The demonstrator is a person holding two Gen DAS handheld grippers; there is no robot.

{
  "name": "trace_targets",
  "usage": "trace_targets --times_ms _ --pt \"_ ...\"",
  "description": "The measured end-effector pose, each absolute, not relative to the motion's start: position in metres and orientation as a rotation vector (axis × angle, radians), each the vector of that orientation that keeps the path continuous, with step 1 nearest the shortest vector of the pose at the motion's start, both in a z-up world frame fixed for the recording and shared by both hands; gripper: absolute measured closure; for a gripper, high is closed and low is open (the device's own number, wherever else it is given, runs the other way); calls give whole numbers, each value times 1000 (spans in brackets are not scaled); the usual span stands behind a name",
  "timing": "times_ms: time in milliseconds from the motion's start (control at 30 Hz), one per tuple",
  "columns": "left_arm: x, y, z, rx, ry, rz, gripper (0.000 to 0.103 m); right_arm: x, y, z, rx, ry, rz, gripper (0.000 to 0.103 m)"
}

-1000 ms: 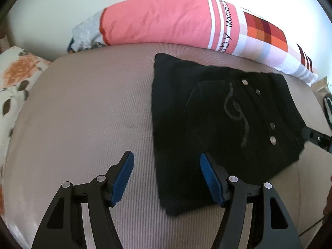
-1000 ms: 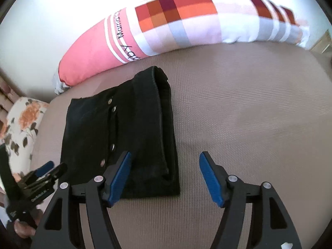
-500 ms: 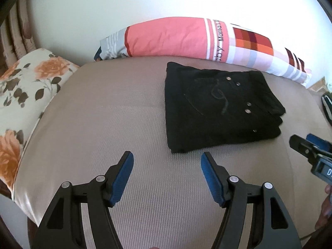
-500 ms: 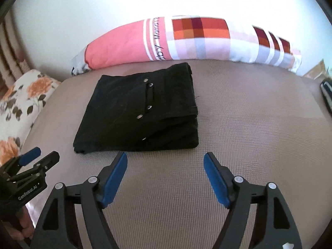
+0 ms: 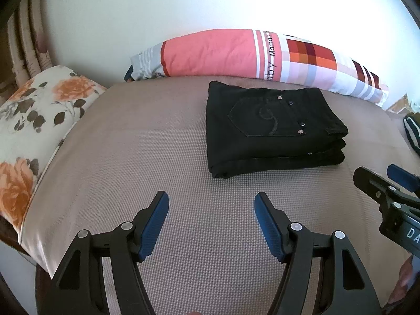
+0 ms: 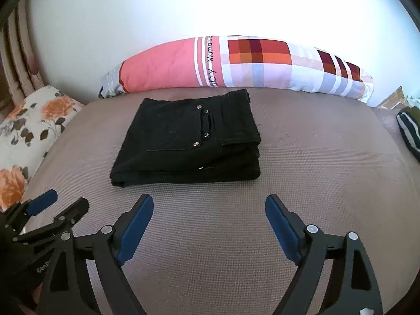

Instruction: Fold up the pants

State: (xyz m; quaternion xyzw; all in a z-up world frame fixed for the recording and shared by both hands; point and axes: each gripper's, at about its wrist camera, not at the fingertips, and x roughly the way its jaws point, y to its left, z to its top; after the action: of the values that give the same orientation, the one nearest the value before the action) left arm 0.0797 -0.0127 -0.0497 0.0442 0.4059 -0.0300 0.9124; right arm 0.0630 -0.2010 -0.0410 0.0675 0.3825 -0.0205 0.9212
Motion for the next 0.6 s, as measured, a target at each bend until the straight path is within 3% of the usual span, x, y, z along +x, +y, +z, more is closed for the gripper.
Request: trace_targets --times_ms 600 --pt "65 -23 -56 129 808 -62 35 53 -204 -54 134 747 -33 15"
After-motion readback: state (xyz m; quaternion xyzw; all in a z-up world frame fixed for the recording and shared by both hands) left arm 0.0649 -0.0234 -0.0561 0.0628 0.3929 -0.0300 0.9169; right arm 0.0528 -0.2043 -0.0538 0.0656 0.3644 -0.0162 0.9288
